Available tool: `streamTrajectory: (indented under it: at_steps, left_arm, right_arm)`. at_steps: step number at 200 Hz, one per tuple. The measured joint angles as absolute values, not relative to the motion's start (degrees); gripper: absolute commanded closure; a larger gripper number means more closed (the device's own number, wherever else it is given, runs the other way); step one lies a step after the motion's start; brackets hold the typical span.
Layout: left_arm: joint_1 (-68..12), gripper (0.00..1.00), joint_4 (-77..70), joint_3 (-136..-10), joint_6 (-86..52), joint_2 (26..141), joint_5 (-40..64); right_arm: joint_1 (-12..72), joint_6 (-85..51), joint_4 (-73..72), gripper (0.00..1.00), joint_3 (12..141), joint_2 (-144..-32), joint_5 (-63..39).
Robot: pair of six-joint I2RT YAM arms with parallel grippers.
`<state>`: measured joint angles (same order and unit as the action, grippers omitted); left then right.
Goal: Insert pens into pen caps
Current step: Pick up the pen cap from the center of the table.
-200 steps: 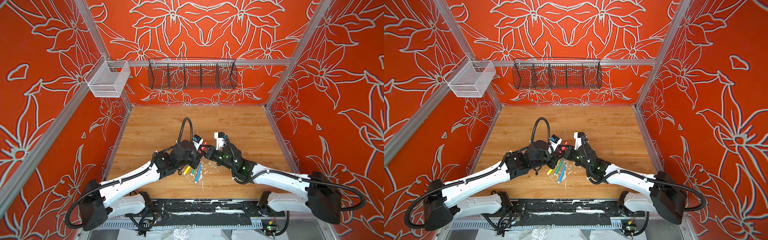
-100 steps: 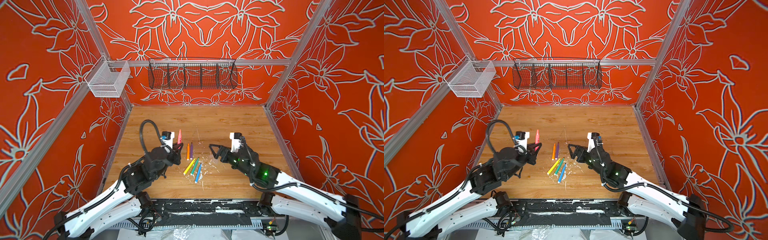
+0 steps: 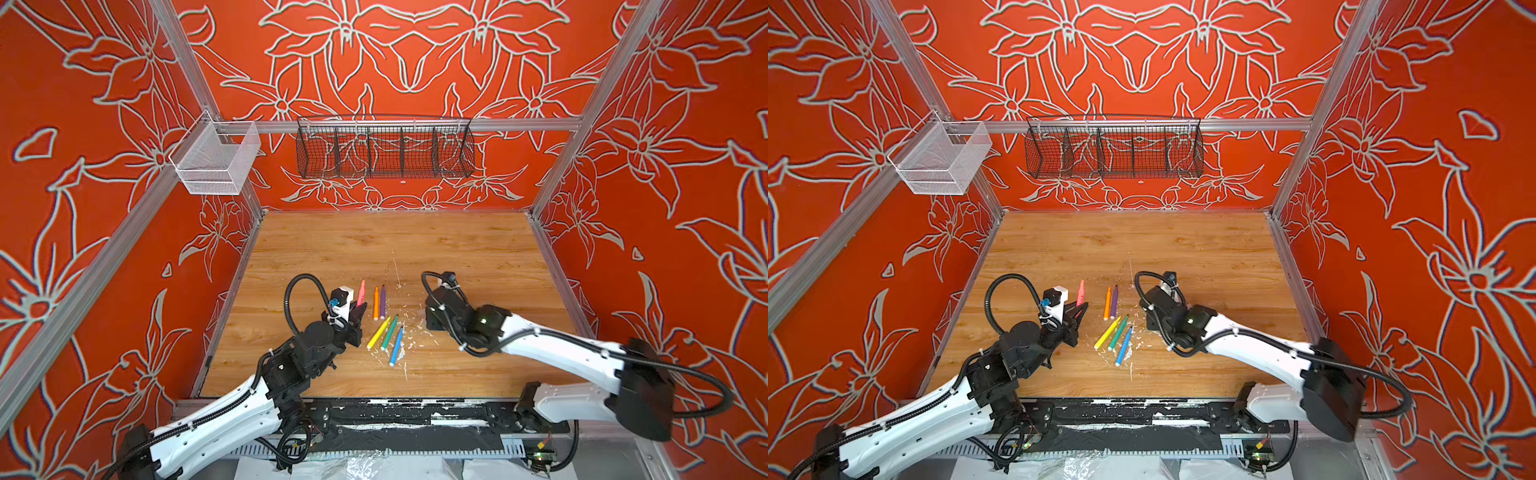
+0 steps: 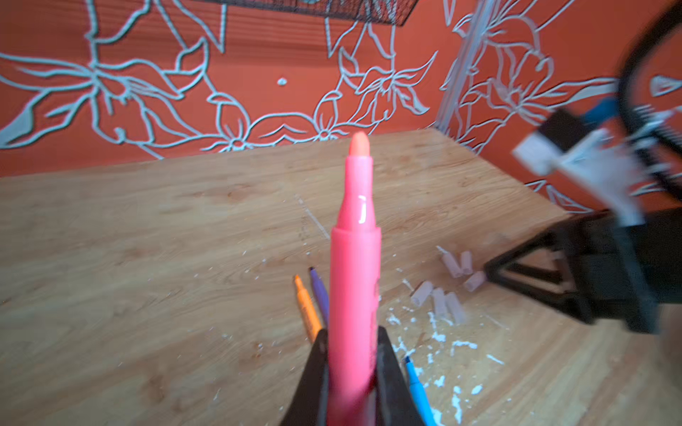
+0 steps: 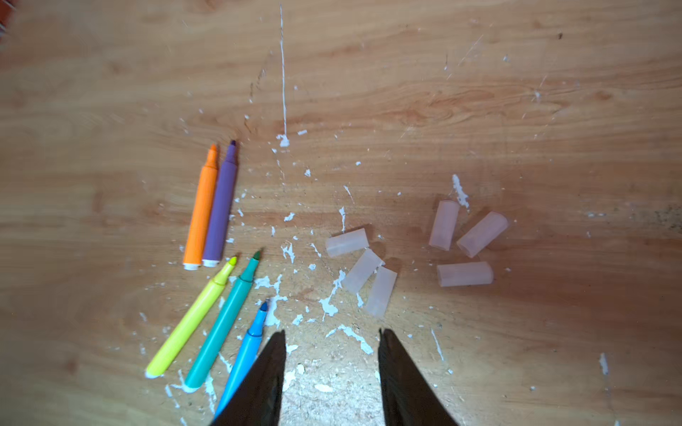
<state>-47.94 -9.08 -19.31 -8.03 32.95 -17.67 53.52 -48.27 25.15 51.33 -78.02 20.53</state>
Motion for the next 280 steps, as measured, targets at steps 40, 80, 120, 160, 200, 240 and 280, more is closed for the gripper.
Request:
streamTrajectory:
  at_steps: [40, 80, 120, 160, 200, 240, 280]
  left_arm:
    - [-47.97, 1.0, -16.23, -12.73, -6.52, 28.95, -11.22]
    - [-47.97, 1.0, -18.26, -11.25, -6.2, 26.24, -9.5]
    - [-47.97, 1.0, -19.4, -11.22, -6.63, 25.19, -9.43]
    - [-47.97, 1.0, -18.68, -11.22, -7.49, 24.69, -10.55]
    - [-47.97, 1.0, -18.5, -11.22, -7.55, 23.42, -10.63]
    - [-47.97, 1.0, -18.2, -11.22, -7.68, 23.35, -11.29]
    - [-47.94, 1.0, -17.19, -11.22, -7.92, 22.13, -11.81]
  right_arm:
    - [53.52, -48.34, 28.75, 0.61, 54.76, -87.81, 20.49]
    - [53.36, -48.53, 29.52, 0.61, 54.76, -90.21, 20.53]
    - [51.99, -48.88, 29.17, 0.61, 54.41, -90.3, 20.45]
    - [48.62, -48.84, 26.65, 0.66, 52.51, -91.07, 18.17]
    - [46.48, -48.64, 24.62, 0.67, 51.96, -93.71, 15.53]
    - [45.39, -48.31, 22.98, 0.69, 52.07, -95.96, 13.91]
    - [44.97, -48.23, 21.71, 0.73, 52.88, -97.1, 13.98]
